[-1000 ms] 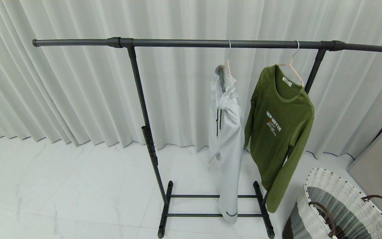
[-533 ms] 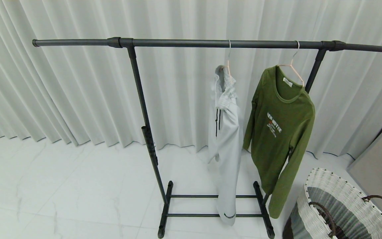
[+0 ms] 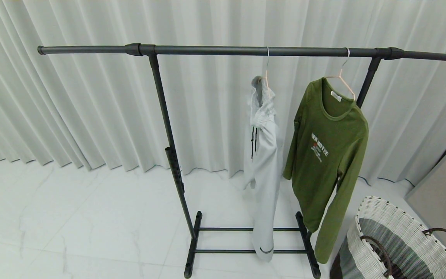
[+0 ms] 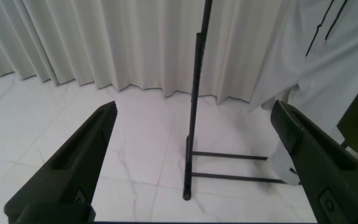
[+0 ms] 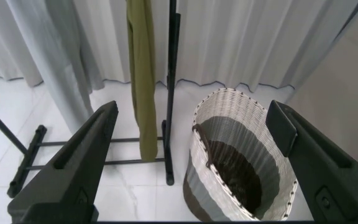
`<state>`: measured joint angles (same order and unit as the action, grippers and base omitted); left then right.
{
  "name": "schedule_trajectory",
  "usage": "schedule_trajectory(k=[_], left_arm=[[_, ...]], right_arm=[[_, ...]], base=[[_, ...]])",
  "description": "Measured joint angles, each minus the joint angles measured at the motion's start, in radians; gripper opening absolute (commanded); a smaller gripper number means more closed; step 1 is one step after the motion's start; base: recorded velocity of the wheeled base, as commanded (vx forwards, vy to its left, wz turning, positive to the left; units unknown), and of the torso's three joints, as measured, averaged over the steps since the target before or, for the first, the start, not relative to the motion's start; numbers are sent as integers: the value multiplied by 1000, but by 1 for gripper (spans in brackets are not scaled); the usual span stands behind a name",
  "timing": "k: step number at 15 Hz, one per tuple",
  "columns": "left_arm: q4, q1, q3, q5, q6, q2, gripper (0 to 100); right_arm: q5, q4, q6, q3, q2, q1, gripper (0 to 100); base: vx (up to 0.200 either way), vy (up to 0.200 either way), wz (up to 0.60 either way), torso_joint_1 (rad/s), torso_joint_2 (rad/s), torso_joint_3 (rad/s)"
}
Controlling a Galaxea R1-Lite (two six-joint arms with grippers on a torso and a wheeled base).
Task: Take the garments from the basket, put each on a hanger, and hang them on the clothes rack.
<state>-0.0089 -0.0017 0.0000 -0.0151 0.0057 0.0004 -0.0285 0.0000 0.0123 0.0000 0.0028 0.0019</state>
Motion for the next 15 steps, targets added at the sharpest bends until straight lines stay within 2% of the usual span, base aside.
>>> schedule_trajectory(k=[15], left_arm=[[0, 0, 0, 0, 0, 0, 100]], right_arm=[[1, 1, -17, 0, -1, 0, 100]], base=[[0, 0, 0, 0, 0, 0]])
